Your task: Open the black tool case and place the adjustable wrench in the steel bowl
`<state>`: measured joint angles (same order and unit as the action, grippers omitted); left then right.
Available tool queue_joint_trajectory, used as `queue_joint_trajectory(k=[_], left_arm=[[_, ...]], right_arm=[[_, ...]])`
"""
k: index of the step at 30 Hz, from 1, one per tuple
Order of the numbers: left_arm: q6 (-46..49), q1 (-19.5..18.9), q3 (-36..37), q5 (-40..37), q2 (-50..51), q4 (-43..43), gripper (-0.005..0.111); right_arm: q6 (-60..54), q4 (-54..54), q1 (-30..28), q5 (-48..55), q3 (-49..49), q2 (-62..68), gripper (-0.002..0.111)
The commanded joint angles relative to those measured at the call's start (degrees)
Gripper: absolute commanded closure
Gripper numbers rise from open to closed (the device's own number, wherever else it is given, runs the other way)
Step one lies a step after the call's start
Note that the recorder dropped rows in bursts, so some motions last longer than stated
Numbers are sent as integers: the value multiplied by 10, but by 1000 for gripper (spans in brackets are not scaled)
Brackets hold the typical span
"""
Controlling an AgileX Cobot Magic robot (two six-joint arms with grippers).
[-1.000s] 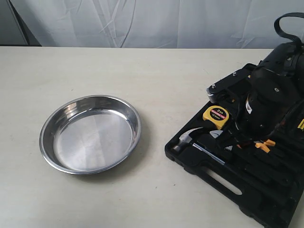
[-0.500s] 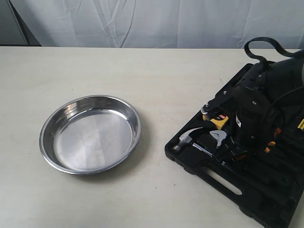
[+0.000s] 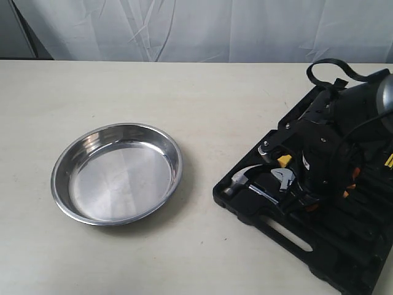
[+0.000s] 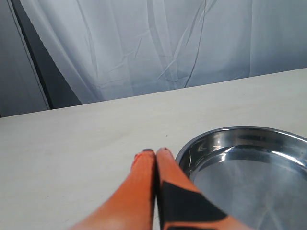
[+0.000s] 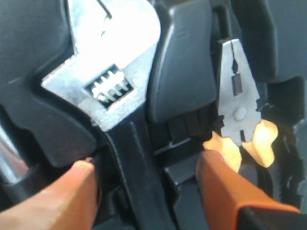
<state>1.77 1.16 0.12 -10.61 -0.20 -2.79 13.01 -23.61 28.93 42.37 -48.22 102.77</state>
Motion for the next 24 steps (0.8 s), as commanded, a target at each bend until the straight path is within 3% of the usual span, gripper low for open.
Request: queue_joint_trajectory(k=[1, 24], left_arm=[[-1, 1, -1, 2, 2, 1, 106], [-1, 1, -1, 2, 2, 1, 106]], right_arm=[[-4, 19, -2, -34, -2, 4, 51], [-31, 11, 38, -38, -11, -12, 51]])
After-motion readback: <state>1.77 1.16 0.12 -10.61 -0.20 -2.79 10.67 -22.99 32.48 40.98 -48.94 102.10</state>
